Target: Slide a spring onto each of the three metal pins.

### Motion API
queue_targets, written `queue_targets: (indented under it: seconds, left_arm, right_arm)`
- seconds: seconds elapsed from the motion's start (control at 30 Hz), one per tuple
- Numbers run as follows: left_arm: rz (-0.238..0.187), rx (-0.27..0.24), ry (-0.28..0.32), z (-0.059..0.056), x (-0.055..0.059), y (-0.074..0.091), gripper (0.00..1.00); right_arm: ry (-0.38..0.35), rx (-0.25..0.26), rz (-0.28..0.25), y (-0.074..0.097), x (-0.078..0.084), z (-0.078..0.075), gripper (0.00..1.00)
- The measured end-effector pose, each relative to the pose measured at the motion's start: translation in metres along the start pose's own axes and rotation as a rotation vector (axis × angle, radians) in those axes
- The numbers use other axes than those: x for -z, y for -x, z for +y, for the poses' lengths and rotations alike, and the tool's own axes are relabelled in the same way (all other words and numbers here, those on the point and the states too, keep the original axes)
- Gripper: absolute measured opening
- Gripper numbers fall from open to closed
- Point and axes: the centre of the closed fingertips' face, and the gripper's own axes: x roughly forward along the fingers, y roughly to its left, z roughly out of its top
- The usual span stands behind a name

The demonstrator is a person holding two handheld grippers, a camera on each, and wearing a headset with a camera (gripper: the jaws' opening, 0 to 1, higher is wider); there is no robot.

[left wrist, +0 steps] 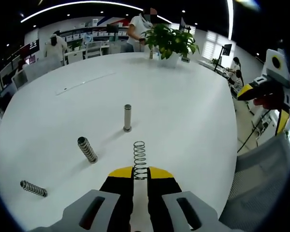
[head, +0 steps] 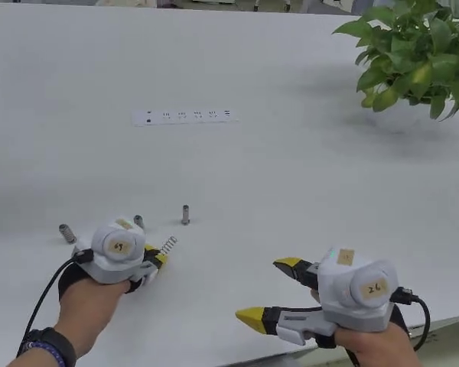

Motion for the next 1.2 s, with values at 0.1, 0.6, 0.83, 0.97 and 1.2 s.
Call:
queue_targets:
  seconds: [0.1,0.6,0.83,0.97,1.2]
  left_arm:
    - [-0.006,0.001,-0.005,0.002,0.001,0.007,0.02]
    - [-0.048,0.017,-0.047,-0.004,-0.004,0.044,0.02]
    - [-0.06,0.022,-0.066,-0.006,-0.001,0.057,0.02]
    - [-0.074,0.024,-0.072,-0.007,-0.001,0.068,0.02]
    - [-0.096,0.017,-0.086,-0.008,-0.004,0.084,0.02]
  right_arm:
    - [0.003,-0.003,-0.003,-0.001,-0.002,0.003,0.64]
    - [0.0,-0.014,-0.013,0.0,-0.005,0.007,0.63]
    - [-0.001,-0.023,-0.016,-0.004,-0.007,0.009,0.63]
    - [0.002,-0.03,-0.015,-0.007,-0.007,0.012,0.63]
    - [0.015,-0.044,-0.013,-0.012,-0.011,0.017,0.63]
